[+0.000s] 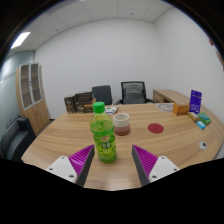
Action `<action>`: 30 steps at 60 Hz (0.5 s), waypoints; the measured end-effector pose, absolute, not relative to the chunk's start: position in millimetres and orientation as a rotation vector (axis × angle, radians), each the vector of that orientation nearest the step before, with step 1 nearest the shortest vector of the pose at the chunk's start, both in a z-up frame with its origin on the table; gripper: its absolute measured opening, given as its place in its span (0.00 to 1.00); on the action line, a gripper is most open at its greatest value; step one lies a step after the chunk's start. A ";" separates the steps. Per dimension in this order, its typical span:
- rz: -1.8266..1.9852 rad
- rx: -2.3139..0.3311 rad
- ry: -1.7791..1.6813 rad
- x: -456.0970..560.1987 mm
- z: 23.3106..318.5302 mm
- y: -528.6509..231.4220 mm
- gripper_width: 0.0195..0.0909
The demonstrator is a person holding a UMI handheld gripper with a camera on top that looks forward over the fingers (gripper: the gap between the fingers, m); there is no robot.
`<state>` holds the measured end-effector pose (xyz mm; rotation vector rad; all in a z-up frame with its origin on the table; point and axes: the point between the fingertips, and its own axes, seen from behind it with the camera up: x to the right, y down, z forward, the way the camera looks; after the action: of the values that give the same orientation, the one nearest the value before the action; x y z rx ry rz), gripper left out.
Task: Pour water
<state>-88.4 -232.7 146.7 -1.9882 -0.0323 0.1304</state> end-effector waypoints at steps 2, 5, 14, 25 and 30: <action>0.129 -1.990 -0.054 -91.7 144.7 -223.0 0.85; 0.120 -1.987 -0.071 -95.9 141.4 -208.2 0.88; 0.070 -1.986 -0.091 -94.8 129.4 -162.0 0.88; 0.039 -1.892 -0.053 -93.6 136.0 -126.7 0.66; 0.038 -1.852 -0.043 -100.8 135.9 -116.6 0.55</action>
<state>-100.8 -116.6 135.9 -1.8517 -0.0428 0.0384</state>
